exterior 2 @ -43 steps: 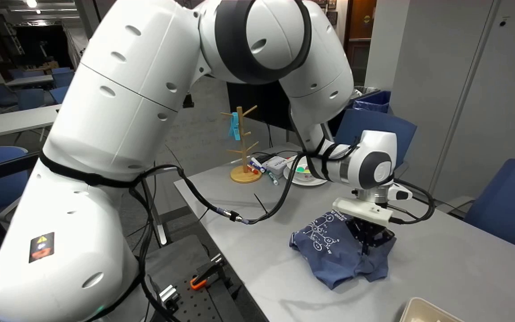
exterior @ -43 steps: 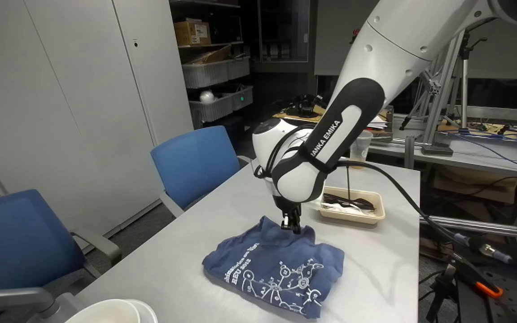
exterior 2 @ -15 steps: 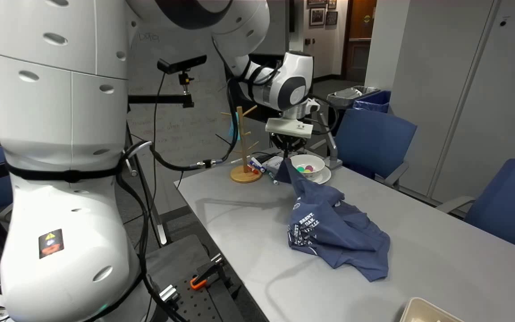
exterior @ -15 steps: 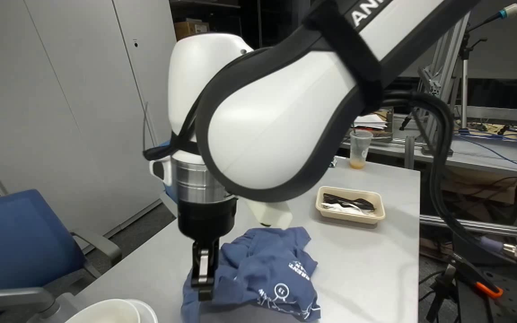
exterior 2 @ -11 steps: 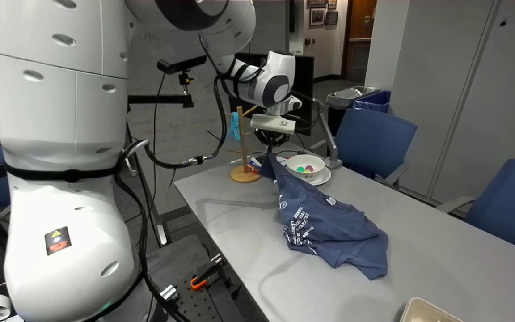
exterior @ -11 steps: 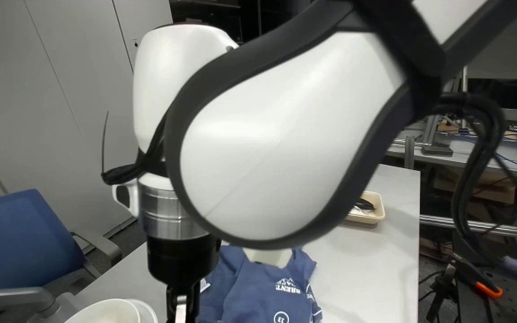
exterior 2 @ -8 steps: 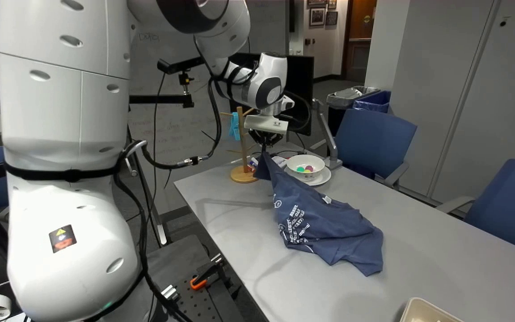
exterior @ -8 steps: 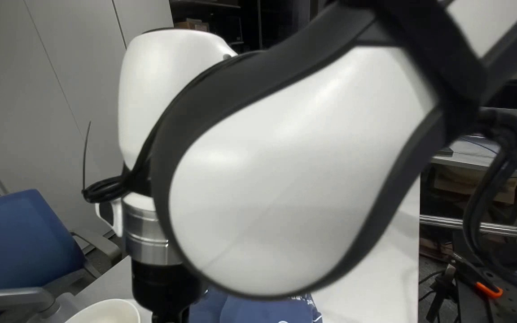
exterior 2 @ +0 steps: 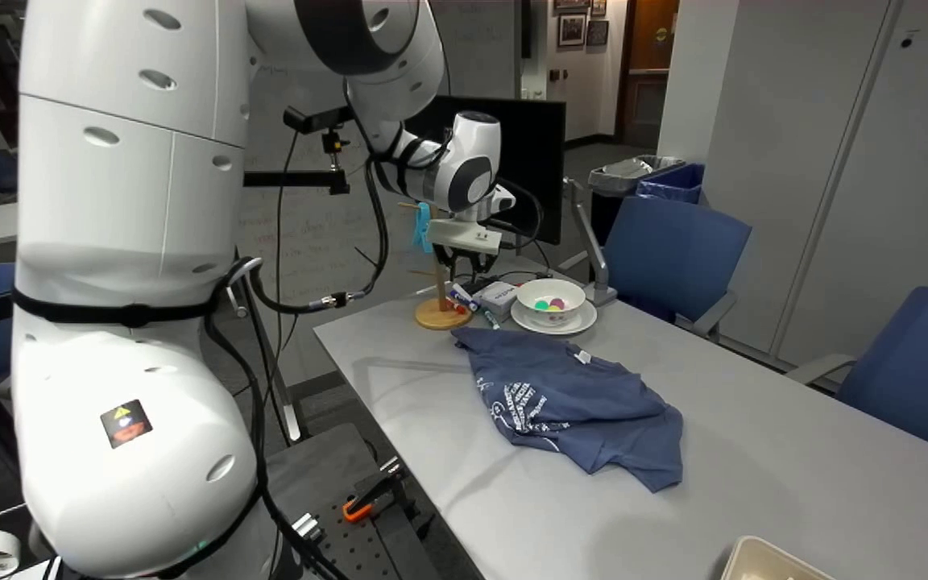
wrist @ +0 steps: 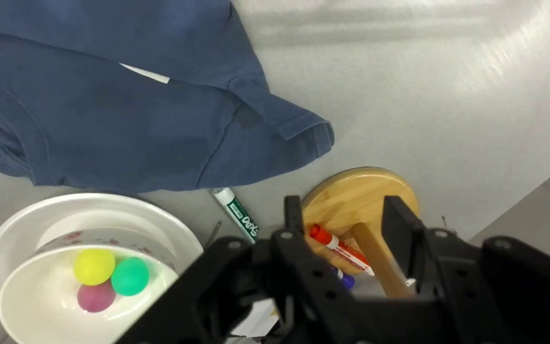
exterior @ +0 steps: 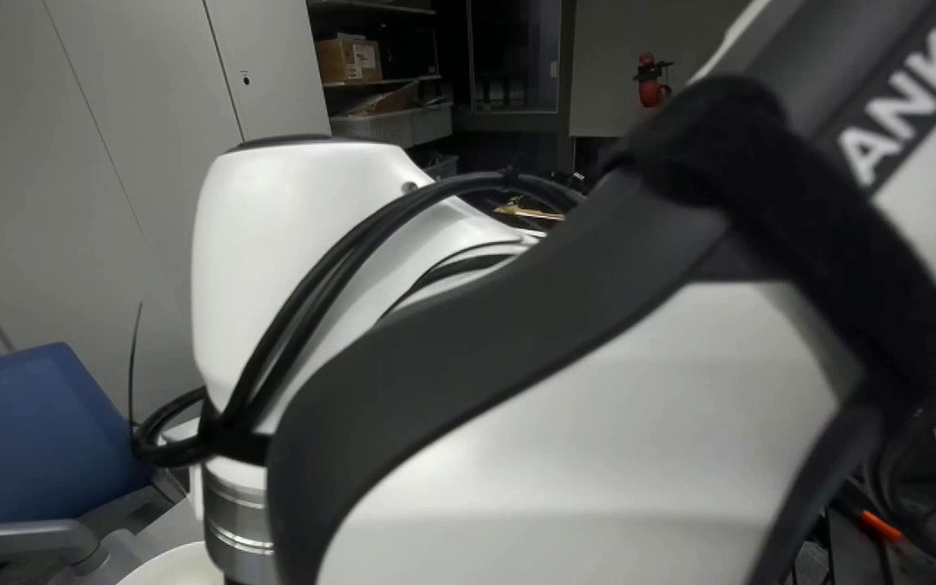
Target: Unfold the blue t-shirt
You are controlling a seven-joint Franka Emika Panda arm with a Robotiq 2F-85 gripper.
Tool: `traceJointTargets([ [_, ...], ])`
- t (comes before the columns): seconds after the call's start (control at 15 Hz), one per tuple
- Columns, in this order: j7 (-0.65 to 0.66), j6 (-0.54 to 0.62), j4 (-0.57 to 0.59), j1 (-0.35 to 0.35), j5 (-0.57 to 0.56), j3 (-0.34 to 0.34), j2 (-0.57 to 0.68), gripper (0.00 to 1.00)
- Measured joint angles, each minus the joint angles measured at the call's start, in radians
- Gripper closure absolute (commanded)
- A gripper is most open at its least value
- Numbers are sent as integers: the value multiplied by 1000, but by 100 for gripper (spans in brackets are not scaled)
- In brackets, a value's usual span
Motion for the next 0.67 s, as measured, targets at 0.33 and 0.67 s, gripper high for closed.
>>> traceJointTargets([
  [0.33,86,-6,0,23,-107,-74,11,0],
  [0.67,304,-69,52,89,-309,-236,68,0],
])
